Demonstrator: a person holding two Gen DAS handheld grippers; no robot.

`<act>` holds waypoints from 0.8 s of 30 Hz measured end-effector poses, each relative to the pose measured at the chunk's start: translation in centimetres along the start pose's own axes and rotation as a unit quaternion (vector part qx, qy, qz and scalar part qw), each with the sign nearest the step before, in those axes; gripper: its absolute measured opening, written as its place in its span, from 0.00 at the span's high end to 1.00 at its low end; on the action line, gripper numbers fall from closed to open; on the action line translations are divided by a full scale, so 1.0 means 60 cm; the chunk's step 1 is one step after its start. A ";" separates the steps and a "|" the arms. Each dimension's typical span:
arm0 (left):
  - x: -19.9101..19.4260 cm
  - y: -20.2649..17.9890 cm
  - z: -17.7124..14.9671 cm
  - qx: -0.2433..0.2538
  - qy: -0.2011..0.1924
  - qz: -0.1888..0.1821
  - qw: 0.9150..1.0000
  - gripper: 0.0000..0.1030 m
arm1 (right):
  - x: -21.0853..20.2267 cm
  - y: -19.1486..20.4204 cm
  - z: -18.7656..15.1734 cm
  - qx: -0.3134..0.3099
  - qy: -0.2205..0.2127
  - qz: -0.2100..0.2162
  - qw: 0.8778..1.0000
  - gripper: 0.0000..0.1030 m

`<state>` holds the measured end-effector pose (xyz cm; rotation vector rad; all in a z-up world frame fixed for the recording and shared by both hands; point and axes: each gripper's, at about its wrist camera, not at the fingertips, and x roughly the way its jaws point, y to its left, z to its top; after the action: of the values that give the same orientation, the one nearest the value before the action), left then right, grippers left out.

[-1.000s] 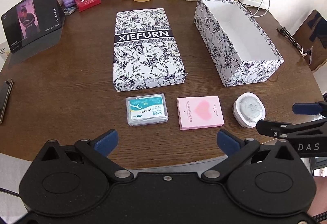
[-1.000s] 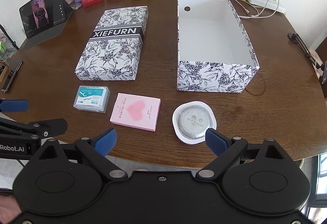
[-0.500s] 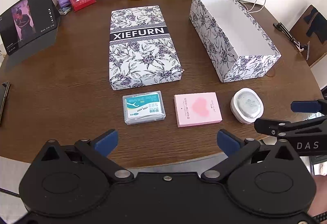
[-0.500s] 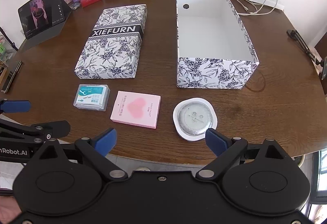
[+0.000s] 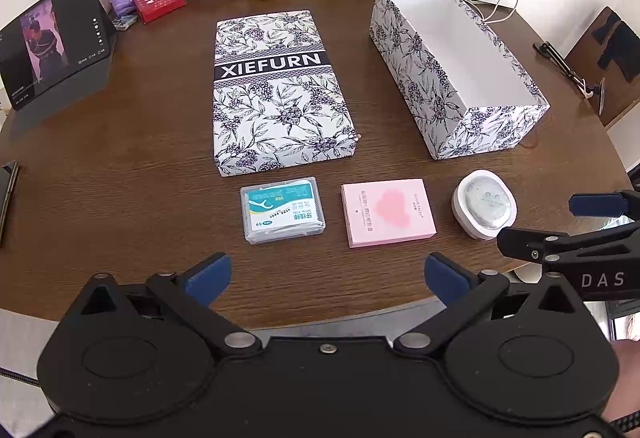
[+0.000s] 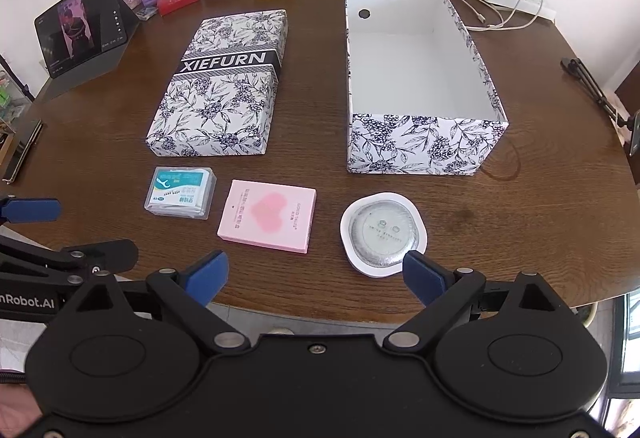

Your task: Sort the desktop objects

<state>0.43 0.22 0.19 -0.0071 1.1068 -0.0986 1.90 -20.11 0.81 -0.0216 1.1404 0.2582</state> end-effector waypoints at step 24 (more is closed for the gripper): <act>0.008 0.003 0.009 0.013 0.000 -0.003 1.000 0.00 | 0.015 0.006 0.009 -0.005 -0.008 0.007 1.000 0.07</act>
<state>1.13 0.31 0.01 0.0138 1.1052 -0.1177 2.64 -19.51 0.26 -0.0204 1.1228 0.2756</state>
